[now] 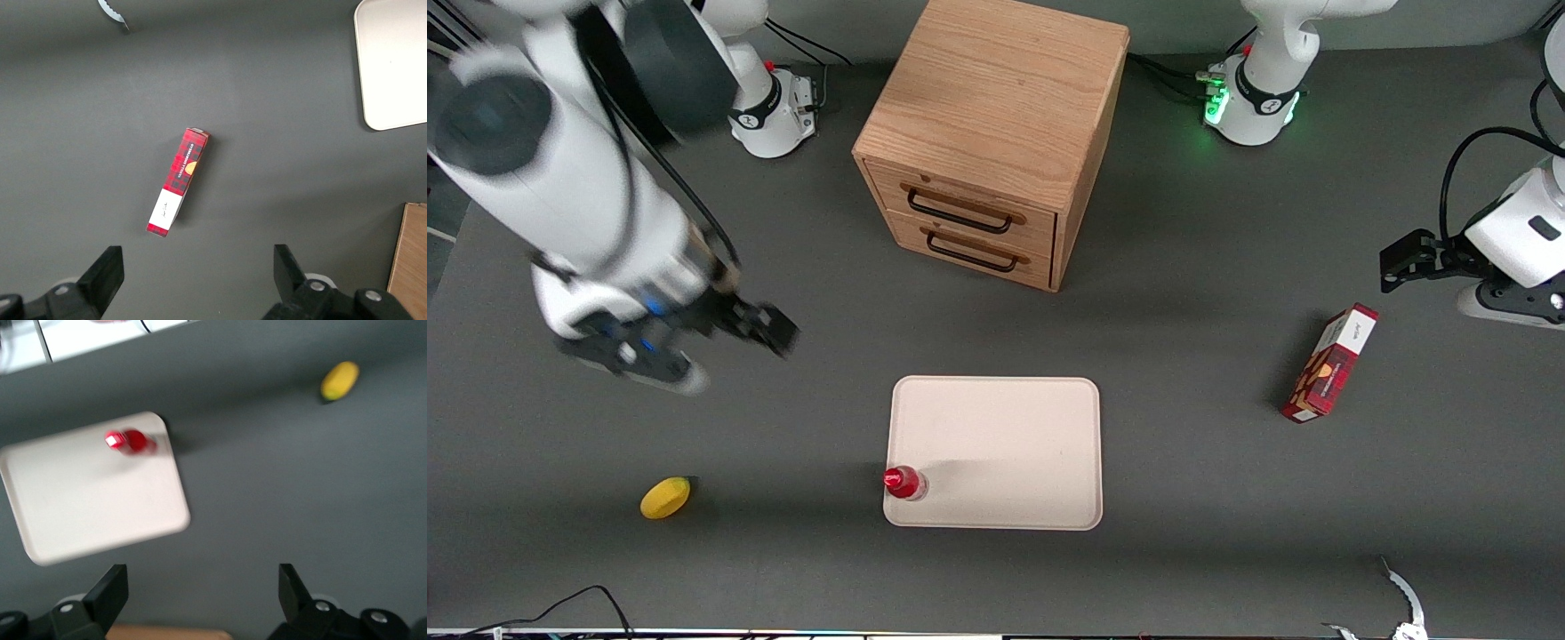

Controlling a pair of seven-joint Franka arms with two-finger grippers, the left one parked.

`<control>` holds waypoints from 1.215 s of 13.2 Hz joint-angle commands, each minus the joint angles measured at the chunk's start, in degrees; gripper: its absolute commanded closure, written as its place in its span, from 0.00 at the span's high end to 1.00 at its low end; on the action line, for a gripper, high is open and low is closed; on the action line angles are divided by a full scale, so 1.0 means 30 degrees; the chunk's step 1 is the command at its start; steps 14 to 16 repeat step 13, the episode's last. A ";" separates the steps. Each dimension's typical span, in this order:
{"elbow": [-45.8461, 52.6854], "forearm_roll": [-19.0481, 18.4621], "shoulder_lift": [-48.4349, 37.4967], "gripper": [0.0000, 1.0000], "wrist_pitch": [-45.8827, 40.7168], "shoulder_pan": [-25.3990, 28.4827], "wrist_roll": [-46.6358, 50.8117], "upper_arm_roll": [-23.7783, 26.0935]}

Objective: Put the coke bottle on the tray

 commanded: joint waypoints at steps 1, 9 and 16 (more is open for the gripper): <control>-0.6849 0.2606 -0.5614 1.00 0.0633 -0.1177 -0.3909 -0.2528; -1.7178 0.4931 -1.0875 1.00 0.5615 -0.0942 -0.8816 -0.7233; -1.5452 0.4755 -1.0318 1.00 0.4622 -0.0678 -0.8231 -0.7026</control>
